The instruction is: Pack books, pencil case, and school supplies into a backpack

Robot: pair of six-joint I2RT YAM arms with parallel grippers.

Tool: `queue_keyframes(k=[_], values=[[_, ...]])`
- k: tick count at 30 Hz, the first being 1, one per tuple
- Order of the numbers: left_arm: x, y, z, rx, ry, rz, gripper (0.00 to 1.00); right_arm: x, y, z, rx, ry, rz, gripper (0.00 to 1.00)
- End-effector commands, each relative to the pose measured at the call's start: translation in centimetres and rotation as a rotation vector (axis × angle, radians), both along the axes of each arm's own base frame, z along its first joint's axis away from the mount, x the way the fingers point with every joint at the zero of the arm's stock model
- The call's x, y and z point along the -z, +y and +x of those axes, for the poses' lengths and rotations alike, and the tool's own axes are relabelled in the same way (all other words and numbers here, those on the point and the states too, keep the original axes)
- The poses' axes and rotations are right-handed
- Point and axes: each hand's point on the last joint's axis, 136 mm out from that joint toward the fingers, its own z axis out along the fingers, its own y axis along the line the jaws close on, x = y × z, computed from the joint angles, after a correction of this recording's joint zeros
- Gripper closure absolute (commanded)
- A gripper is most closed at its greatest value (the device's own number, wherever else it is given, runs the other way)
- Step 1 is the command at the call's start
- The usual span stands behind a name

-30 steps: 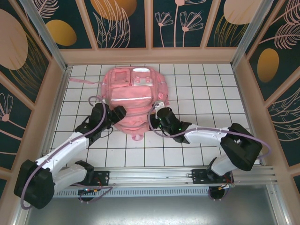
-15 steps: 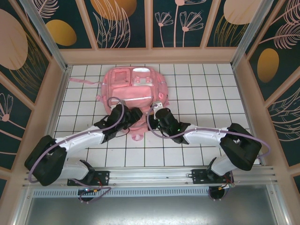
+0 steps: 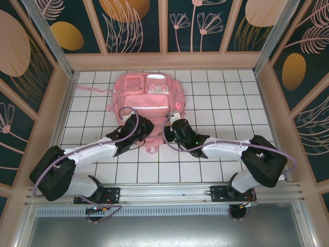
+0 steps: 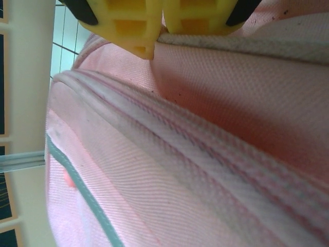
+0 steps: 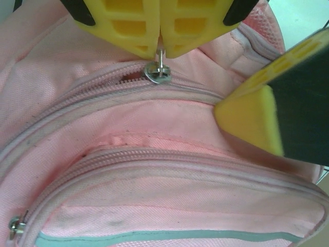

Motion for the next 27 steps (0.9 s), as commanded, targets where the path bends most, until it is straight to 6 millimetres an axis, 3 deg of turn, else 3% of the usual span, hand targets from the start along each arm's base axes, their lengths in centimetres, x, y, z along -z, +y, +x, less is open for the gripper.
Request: queue_keyframes(k=[1, 7, 18, 27], values=[[-1.5, 3.2, 0.3, -0.073, -0.08, 0.122, 1.0, -2.5, -1.1, 0.7, 0.002, -0.068, 0.051, 1.0], [-2.7, 5.0, -0.9, -0.072, -0.113, 0.162, 1.0, -1.5, -4.3, 3.0, 0.057, -0.072, -0.006, 1.0], [-3.5, 5.6, -1.8, -0.011, -0.131, 0.205, 1.0, 0.4, -9.9, 8.8, 0.194, -0.05, -0.06, 1.0], [-3.5, 6.2, -2.7, 0.024, -0.125, 0.206, 1.0, 4.2, -11.7, 13.2, 0.237, 0.035, -0.098, 1.0]])
